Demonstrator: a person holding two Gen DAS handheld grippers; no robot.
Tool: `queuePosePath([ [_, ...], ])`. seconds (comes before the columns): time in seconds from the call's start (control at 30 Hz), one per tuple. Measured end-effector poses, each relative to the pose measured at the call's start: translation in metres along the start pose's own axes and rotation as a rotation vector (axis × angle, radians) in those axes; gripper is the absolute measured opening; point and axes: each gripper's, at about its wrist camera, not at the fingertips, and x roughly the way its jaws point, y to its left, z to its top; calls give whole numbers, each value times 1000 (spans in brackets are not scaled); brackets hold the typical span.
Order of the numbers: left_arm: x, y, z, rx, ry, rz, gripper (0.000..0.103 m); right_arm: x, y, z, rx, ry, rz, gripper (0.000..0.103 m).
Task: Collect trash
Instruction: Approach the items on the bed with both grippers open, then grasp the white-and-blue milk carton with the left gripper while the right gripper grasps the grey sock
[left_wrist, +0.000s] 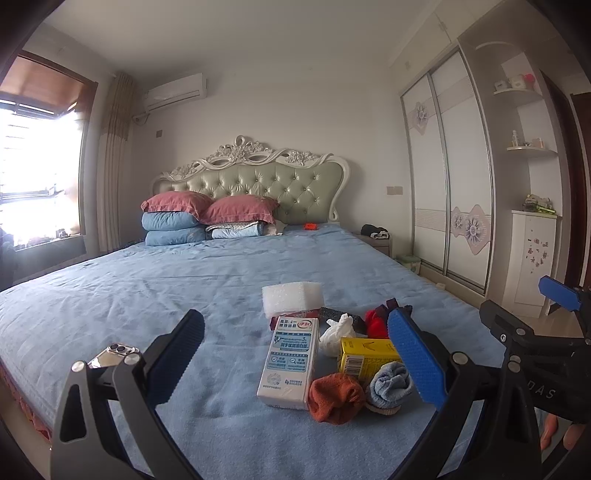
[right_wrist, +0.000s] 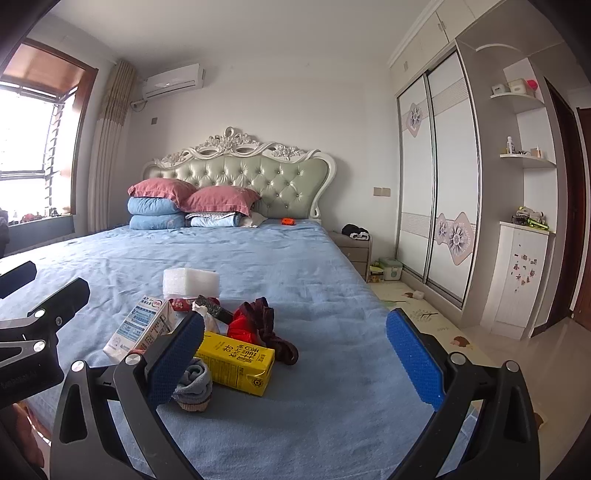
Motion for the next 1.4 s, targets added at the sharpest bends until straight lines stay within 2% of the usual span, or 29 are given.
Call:
queuePosePath([
  [1.0, 10, 7, -4, -12, 26, 12, 99, 9, 10, -5, -12, 26, 25, 95],
  [1.17, 23, 11, -8, -10, 71, 19, 99, 17, 16, -8, -23, 46, 35, 95],
  [1.4, 67, 24, -18, -17, 205, -10, 99, 38, 24, -16, -35, 92, 49, 95],
])
